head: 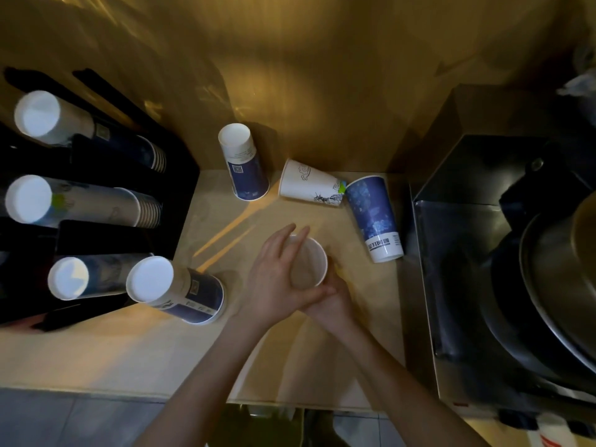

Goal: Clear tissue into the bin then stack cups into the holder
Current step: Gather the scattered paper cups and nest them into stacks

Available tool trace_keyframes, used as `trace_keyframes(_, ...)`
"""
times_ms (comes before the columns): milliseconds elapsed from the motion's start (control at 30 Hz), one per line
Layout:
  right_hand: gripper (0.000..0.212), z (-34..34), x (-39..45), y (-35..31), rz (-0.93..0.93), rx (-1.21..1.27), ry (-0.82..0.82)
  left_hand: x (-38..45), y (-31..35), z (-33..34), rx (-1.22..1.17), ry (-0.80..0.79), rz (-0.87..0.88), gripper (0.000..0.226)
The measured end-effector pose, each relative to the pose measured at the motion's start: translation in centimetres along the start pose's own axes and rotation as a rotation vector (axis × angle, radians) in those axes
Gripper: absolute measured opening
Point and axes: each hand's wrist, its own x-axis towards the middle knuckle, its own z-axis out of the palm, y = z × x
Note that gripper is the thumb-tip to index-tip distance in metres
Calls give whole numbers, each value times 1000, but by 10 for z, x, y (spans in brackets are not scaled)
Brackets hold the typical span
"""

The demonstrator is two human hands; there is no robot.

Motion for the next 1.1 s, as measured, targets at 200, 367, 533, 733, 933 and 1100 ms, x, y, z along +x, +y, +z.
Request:
trace_keyframes(200,61,-7,4,12,-237,-609,-12,-17,-10,12,-300,178,-228,114)
trace_keyframes(367,52,-32,33,-16,-306,-740,28,-11,-6,22,-319,252,-266,103)
trace_keyframes(533,36,-33,89,-66,-405,-1002,184,-11,-8,27,-377,270,-277,103)
trace_keyframes(733,93,-17,153,-83,-295,-1285,17,-9,-6,28,-449,292,-302,93)
trace_keyframes(933,78,-9,172,-56,-320,-1426,51,-12,-8,30,-466,277,-327,93)
trace_keyframes(1100,73,-11,169,-50,-480,-1405,103,-12,-9,29,-445,264,-325,95)
